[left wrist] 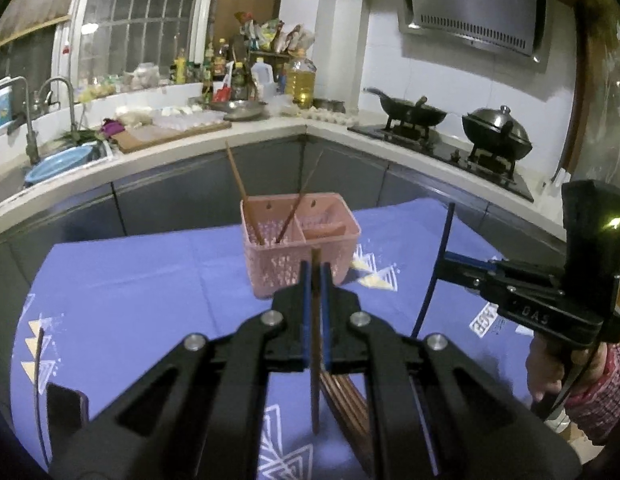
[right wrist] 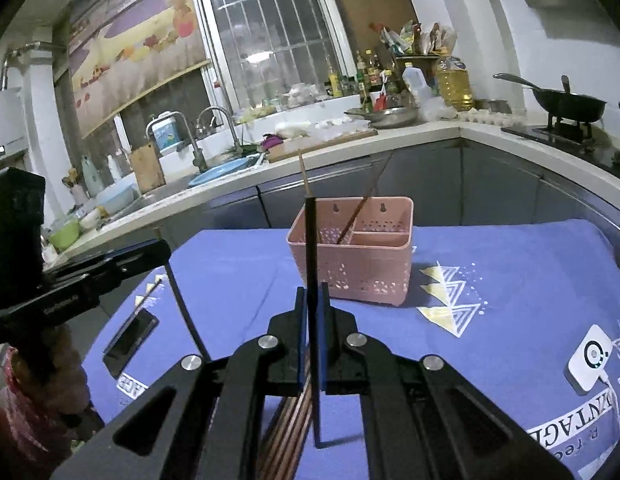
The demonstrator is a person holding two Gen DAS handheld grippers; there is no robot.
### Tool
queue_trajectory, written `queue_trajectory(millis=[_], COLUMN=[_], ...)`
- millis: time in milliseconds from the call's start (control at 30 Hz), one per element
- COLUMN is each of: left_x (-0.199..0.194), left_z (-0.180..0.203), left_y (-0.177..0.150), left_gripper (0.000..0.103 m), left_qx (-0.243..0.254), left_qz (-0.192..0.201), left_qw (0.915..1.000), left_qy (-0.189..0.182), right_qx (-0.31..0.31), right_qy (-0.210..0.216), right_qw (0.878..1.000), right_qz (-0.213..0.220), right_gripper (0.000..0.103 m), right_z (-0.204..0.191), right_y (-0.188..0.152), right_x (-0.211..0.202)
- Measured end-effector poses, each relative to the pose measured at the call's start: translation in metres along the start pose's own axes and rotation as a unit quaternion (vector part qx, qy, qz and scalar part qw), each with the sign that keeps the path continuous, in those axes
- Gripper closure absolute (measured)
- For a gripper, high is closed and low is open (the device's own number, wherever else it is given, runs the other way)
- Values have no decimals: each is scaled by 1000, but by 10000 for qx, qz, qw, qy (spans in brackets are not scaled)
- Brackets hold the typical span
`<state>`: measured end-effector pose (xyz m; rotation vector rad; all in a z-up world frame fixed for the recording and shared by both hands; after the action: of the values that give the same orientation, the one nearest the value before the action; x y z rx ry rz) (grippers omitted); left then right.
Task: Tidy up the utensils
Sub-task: 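Carry the left gripper's chopstick upright over the basket while the right gripper carries its own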
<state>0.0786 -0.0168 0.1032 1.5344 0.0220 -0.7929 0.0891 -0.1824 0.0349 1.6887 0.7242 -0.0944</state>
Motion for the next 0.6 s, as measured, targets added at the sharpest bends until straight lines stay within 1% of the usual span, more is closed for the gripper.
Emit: queue_trajectory(millis=[67, 100, 133, 200, 267, 367, 400, 500, 567, 600], left_x=[-4, -7, -9, -8, -4, 6, 12, 35, 55, 71], left_z=[-3, -7, -7, -11, -14, -17, -18, -23, -27, -30], left_y=[17, 33, 43, 71, 100, 133, 144, 162, 164, 163], left_gripper=[99, 99, 99, 99, 99, 99, 99, 99, 99, 99], left_qx=[-51, -110, -135, -164, -181, -183, -156, -107, -90, -102], left_qz=[172, 322, 406, 616, 820, 1068, 1146, 1263, 1183, 1068], left_qw=[9998, 9994, 9991, 9980, 9965, 9939, 9928, 9906, 9915, 9927], left_qy=[-22, -53, -57, -17, 58, 225, 309, 504, 537, 556], right_qx=[-8, -8, -14, -31, -16, 2, 10, 50, 17, -1], right_qy=[41, 60, 56, -11, -57, -151, -177, -241, -299, -323], right_qw=[9998, 9995, 9991, 9976, 9964, 9930, 9922, 9916, 9926, 9938], right_qz=[170, 297, 417, 687, 848, 1170, 1230, 1273, 1175, 1061], right_gripper=[98, 98, 98, 98, 98, 98, 98, 98, 98, 98], right_z=[-2, -2, -3, -2, -3, 1, 3, 12, 16, 19], right_y=[18, 32, 44, 75, 98, 141, 148, 169, 171, 170], right_x=[-4, -6, -6, -2, 4, 22, 27, 55, 73, 87])
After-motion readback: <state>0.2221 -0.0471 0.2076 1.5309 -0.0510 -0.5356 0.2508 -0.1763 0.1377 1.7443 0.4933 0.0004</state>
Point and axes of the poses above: each gripper's, at about its wrist camera, not at the fingertips, and x roughly the way its jaws point, z to its right, y to its top, the point moved 5 cm from there along x, roughly the way its jaws point, and after that the axes turned 1 degree about x, right-handed, at the moved point
